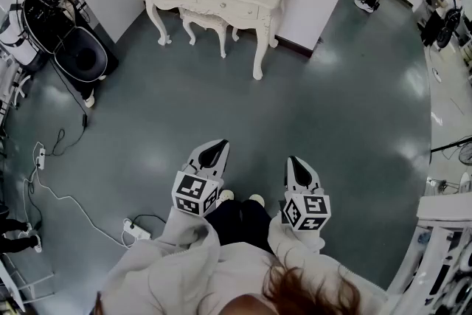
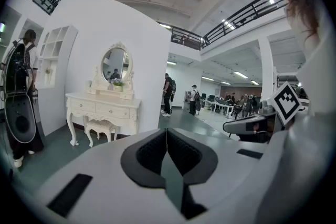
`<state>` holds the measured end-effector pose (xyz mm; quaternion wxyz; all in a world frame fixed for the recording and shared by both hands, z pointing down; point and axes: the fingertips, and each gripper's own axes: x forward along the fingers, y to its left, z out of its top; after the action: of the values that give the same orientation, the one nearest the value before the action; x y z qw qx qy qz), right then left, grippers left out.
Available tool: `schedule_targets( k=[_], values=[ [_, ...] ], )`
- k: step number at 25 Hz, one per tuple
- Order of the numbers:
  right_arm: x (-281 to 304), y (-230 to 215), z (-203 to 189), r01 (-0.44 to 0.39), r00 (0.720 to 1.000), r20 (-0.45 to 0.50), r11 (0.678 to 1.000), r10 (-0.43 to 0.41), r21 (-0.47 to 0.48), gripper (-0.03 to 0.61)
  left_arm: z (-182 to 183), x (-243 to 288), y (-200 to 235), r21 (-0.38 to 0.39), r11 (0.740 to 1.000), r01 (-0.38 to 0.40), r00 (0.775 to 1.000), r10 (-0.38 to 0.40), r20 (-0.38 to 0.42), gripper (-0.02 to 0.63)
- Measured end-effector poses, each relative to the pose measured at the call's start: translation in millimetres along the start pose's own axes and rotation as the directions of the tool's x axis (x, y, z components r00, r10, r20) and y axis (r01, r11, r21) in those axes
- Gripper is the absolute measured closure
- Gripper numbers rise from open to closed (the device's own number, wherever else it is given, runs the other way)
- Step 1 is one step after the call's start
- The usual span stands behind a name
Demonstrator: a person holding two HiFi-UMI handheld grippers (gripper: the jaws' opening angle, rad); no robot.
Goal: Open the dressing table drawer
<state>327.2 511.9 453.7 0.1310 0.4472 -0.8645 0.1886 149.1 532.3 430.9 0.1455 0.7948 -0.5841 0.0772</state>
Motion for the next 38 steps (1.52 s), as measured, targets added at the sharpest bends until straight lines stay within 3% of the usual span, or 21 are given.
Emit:
schedule_targets(
  k=[5,14,22,31,38],
  values=[
    [-13,-9,10,-0.021,0.998,0.063,0.999,0.02,0.025,0.541,2,1,-16,-0.01,1.0,0.002,1.0,-0.002,0.001,0.594],
    [-25,-30,-4,-0.049,0.998,0.028,0.999,0.049,-0.012,0.541,-10,8,-52,-0.019,1.0,-0.008,1.0,0.008,0.028,0.594],
    [-37,-39,-31,-0.048,0.999,0.004,0.998,0.048,0.041,0.541,-28,11,-81,0.009,1.0,0.03,1.0,-0.03,-0.002,0.595],
    [-1,-31,-19,-0.06,0.998,-0.01,0.997,0.06,0.037,0.541,-18,29,-51,-0.004,1.0,0.026,1.0,-0.026,0.009,0.594],
    [53,-15,3,-0.084,0.996,-0.014,0.996,0.084,0.022,0.541,-2,51,-2,-0.009,1.0,0.022,1.0,-0.021,0.014,0.594]
  ],
)
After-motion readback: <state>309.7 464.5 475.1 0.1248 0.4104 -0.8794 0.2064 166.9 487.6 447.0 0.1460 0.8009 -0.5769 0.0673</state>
